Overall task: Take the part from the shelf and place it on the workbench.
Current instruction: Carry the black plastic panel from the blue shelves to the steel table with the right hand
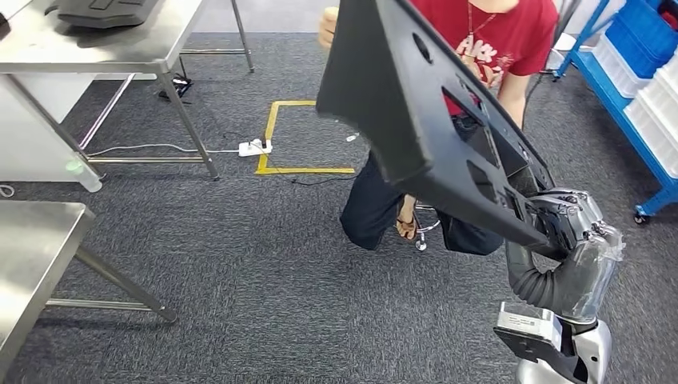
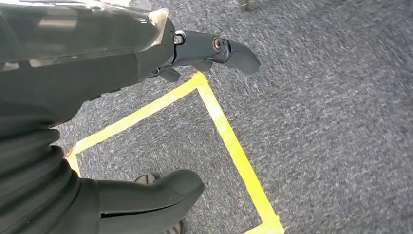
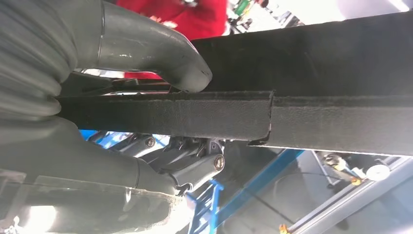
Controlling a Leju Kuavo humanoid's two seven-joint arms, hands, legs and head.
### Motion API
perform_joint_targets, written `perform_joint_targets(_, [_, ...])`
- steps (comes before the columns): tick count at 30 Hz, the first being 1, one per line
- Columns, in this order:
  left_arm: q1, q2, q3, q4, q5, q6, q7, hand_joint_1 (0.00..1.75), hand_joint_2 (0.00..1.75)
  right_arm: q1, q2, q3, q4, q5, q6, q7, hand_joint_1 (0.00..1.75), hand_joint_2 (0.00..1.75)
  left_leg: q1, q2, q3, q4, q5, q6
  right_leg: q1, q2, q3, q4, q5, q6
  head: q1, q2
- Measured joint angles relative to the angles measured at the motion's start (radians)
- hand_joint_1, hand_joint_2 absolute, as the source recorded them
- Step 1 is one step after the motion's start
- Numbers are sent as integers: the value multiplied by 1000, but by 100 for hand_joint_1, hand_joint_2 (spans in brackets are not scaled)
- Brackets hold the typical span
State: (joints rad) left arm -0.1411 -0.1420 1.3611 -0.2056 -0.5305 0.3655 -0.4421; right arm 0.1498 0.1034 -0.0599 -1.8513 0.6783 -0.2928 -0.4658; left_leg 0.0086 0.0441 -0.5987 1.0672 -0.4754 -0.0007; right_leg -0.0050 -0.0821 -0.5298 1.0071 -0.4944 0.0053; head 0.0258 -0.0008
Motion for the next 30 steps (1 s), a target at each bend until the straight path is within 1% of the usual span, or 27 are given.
perform_joint_targets(1, [-1,0,0,0,2,1,0,0,175,-5,0,0,0,0,2,0,173,175,-3,12,17,-34,8,5,4,-8,1,1,-2,3,1,0])
perform_joint_targets(2, [-1,0,0,0,5,2,0,0,175,-11,0,1,1,1,5,0,173,175,-8,14,21,-47,8,10,8,-16,1,0,-3,7,3,0])
perform_joint_targets(4, [0,-1,0,0,11,5,0,0,175,-25,0,3,6,2,9,-1,173,175,-9,-7,18,-52,15,23,7,-26,2,2,-5,15,4,0])
perform_joint_targets(5, [0,-1,0,0,13,6,0,0,175,-32,-1,4,8,2,11,-1,173,175,-7,-15,19,-55,18,29,6,-15,-2,10,-11,19,5,0])
perform_joint_targets(6, [-1,-1,0,0,15,7,0,0,175,-37,-2,4,11,2,11,-1,173,175,-4,-24,20,-59,22,36,4,7,-14,37,-27,20,5,0])
perform_joint_targets(8, [-2,-1,0,-1,16,7,0,0,175,-42,-5,4,18,1,11,-1,173,175,0,-43,18,-61,27,44,-1,57,-69,153,-79,18,6,0])
perform_joint_targets(9, [-2,-2,0,-1,16,8,0,0,175,-42,-7,4,23,1,11,-1,173,175,0,-54,16,-61,29,46,-4,69,-103,224,-106,17,7,0])
perform_joint_targets(10, [-2,-2,0,-1,16,8,0,0,175,-43,-9,4,28,1,11,-1,173,175,1,-67,14,-61,30,46,-6,74,-129,276,-120,20,7,0])
perform_joint_targets(11, [-2,-3,0,-1,17,8,0,0,175,-43,-10,4,33,0,11,-1,173,175,1,-79,13,-60,31,46,-8,75,-138,292,-119,26,7,0])
perform_joint_targets(12, [-1,-3,1,-1,17,8,0,0,175,-44,-11,4,37,0,11,-1,173,175,2,-92,14,-59,32,44,-11,77,-128,268,-102,35,7,0])
perform_joint_targets(13, [-1,-3,1,-1,18,9,0,0,175,-45,-11,4,40,0,11,-1,173,175,3,-105,14,-59,33,42,-15,83,-100,208,-74,46,7,0])
perform_joint_targets(14, [-1,-4,1,-1,19,10,0,0,175,-48,-12,4,43,0,11,-1,173,175,4,-117,14,-58,34,38,-21,101,-65,133,-45,56,7,0])
perform_joint_targets(15, [-1,-4,1,-1,21,10,0,0,175,-50,-13,4,46,0,11,-1,173,175,3,-128,12,-56,34,33,-24,118,-36,69,-22,60,7,0])
perform_joint_targets(16, [-1,-4,2,-1,23,11,0,0,175,-53,-14,5,49,0,11,-1,173,175,2,-138,9,-55,36,26,-25,132,-17,26,-7,59,6,0])
perform_joint_targets(17, [0,-3,2,-2,26,12,0,0,175,-55,-15,5,53,0,11,-2,173,175,1,-146,5,-56,38,19,-24,139,-10,9,-2,55,6,0])
perform_joint_targets(18, [0,-3,2,-2,27,13,-1,0,175,-57,-16,6,56,0,11,-2,173,175,2,-154,2,-57,41,11,-20,132,-9,8,0,48,5,0])
perform_joint_targets(19, [1,-3,2,-2,28,15,-1,0,175,-61,-16,7,58,0,11,-2,173,175,4,-159,-2,-59,44,5,-23,122,-9,7,4,41,5,0])
perform_joint_targets(20, [2,-4,2,-2,28,16,-1,0,175,-65,-16,8,60,0,11,-2,173,175,5,-151,-5,-55,41,0,-24,114,-9,5,7,35,5,0])
perform_joint_targets(21, [3,-4,2,-2,28,16,-1,0,175,-68,-16,10,62,0,11,-2,173,175,5,-131,-15,-36,27,-4,-26,103,-8,3,9,27,2,0])
perform_joint_targets(22, [2,-3,2,-2,27,17,-2,0,175,-70,-16,11,62,0,10,-2,173,175,5,-104,-34,5,1,-7,-27,93,-8,1,10,19,-1,0])
perform_joint_targets(23, [2,-3,2,-3,27,17,-2,0,175,-70,-16,12,62,0,9,-2,173,175,4,-77,-62,64,-33,-9,-23,81,-8,2,10,12,-4,0])
perform_joint_targets(24, [2,-3,2,-3,27,17,-2,0,175,-67,-16,11,62,0,9,-2,173,175,4,-62,-94,134,-67,-11,-20,69,-9,2,9,6,-6,0])
perform_joint_targets(25, [2,-3,2,-3,26,17,-2,0,175,-64,-16,11,62,0,7,-2,173,175,4,-57,-122,194,-90,-12,-17,57,-10,2,9,4,-6,0])
perform_joint_targets(26, [2,-3,2,-4,25,16,-2,0,175,-61,-17,11,62,0,6,-2,173,175,4,-55,-136,225,-95,-12,-14,45,-10,2,8,2,-6,0])
perform_joint_targets(27, [3,-4,2,-4,25,16,-2,0,175,-58,-17,11,62,0,5,-2,173,175,4,-52,-130,217,-82,-11,-13,34,-10,2,7,1,-6,0])
perform_joint_targets(28, [4,-3,1,-4,24,16,-2,0,175,-56,-17,10,62,-1,4,-2,173,175,4,-44,-103,170,-54,-9,-12,23,-8,2,7,1,-6,0])
perform_joint_targets(30, [3,-2,1,-5,21,15,-2,0,175,-53,-17,9,61,-3,1,-2,173,175,0,-4,-25,34,0,-1,-5,6,-5,4,3,4,-6,0])
